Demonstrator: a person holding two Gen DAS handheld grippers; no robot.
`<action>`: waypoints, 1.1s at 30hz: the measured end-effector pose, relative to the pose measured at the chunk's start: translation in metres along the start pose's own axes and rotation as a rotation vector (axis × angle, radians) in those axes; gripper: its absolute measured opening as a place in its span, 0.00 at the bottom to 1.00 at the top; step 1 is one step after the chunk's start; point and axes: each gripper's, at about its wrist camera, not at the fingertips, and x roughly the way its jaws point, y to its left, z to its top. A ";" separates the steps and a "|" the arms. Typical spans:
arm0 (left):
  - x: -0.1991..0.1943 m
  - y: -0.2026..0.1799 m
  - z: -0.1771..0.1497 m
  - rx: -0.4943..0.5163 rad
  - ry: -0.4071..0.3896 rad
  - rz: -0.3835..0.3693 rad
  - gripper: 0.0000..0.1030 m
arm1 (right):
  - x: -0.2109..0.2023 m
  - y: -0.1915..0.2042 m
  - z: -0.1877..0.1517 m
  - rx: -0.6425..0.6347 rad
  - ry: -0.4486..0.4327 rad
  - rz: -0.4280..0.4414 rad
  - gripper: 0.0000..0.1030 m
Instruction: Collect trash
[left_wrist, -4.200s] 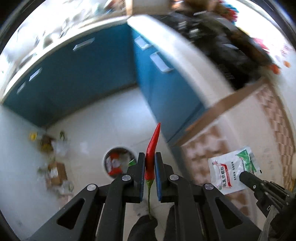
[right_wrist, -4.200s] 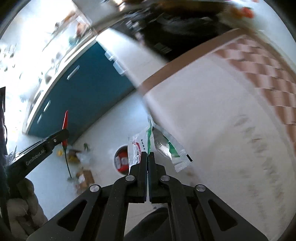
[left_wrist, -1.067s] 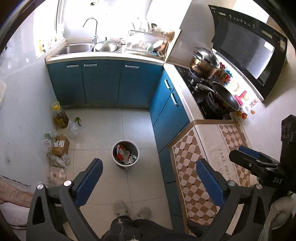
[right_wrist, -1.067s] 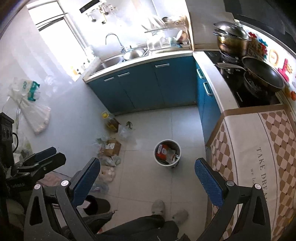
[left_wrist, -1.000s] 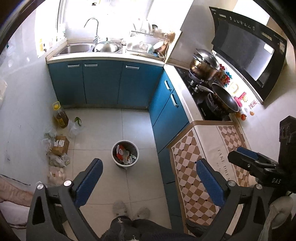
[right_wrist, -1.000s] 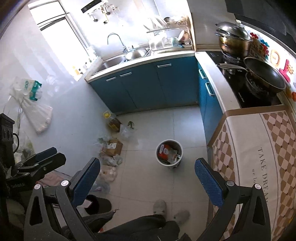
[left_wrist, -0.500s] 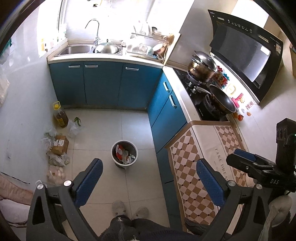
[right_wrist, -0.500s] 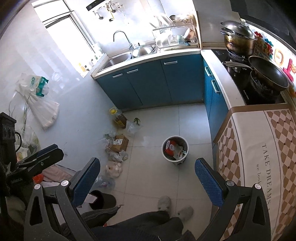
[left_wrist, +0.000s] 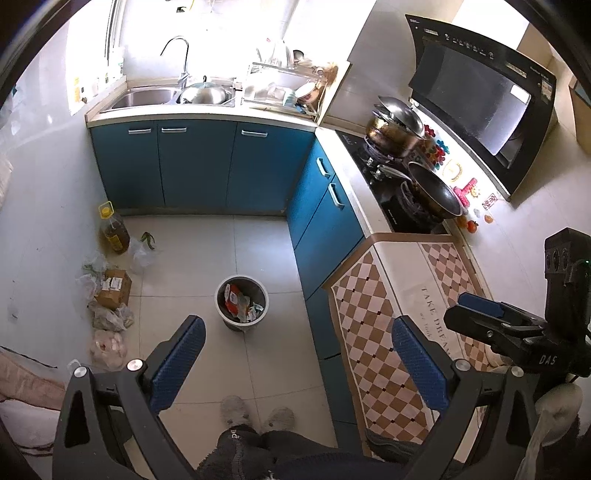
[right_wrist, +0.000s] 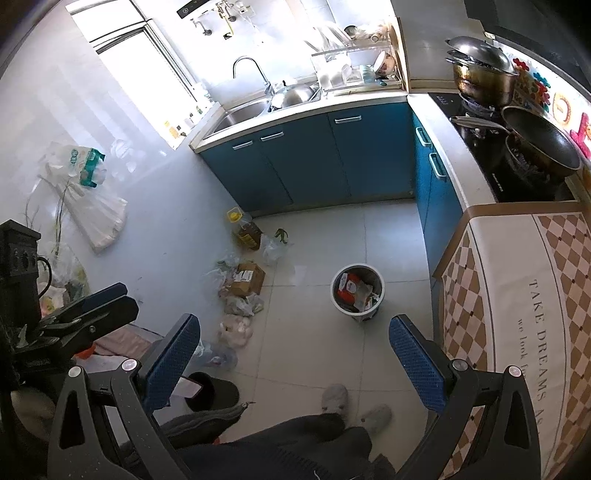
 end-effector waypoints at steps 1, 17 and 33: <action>0.001 0.000 0.001 0.001 0.002 -0.002 1.00 | -0.001 0.000 -0.001 -0.002 0.001 0.003 1.00; 0.002 -0.007 -0.001 0.000 0.008 -0.017 1.00 | -0.002 -0.007 -0.006 -0.012 0.016 0.022 1.00; 0.005 -0.022 -0.001 -0.007 0.007 -0.021 1.00 | -0.008 -0.018 -0.008 0.008 0.010 0.018 1.00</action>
